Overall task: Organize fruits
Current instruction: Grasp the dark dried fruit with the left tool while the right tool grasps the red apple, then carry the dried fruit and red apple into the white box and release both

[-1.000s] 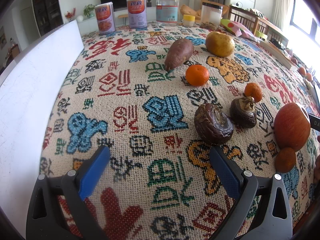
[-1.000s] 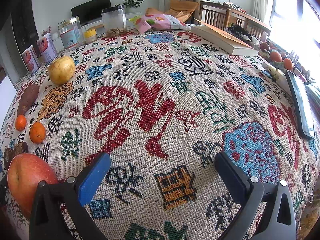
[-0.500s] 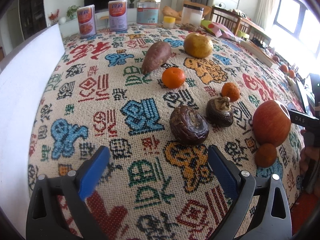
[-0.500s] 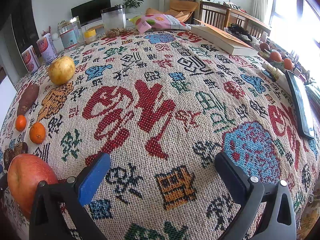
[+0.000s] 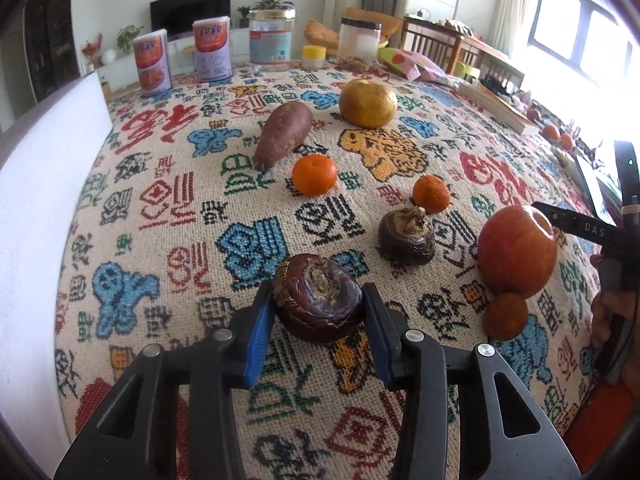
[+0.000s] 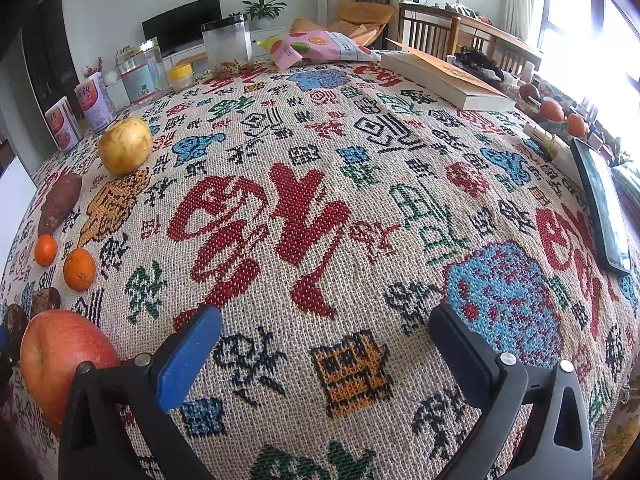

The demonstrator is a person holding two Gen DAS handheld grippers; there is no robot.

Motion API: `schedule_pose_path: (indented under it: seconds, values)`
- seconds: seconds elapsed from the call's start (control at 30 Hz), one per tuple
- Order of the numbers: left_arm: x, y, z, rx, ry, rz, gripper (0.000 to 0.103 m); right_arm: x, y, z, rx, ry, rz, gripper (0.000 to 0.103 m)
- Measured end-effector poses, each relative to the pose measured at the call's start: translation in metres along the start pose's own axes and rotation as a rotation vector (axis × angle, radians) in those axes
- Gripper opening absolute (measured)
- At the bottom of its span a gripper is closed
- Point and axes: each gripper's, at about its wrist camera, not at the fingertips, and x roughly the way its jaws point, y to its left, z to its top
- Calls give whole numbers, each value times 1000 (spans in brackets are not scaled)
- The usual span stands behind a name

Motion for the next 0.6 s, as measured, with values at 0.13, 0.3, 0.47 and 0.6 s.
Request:
schedule_pose_path:
  seconds: [0.13, 0.3, 0.47, 0.6]
  values:
    - [-23, 11, -16, -41, 12, -6, 44, -41, 7, -4, 38, -84, 406, 101]
    - [-45, 10, -23, -55, 5, -8, 44, -52, 92, -14, -161, 75, 395, 99]
    - [-72, 16, -22, -74, -16, -19, 44, -31, 119, -16, -223, 222, 309, 69]
    - [-122, 36, -12, -153, -70, -89, 44, -33, 99, 1, -78, 250, 398, 68]
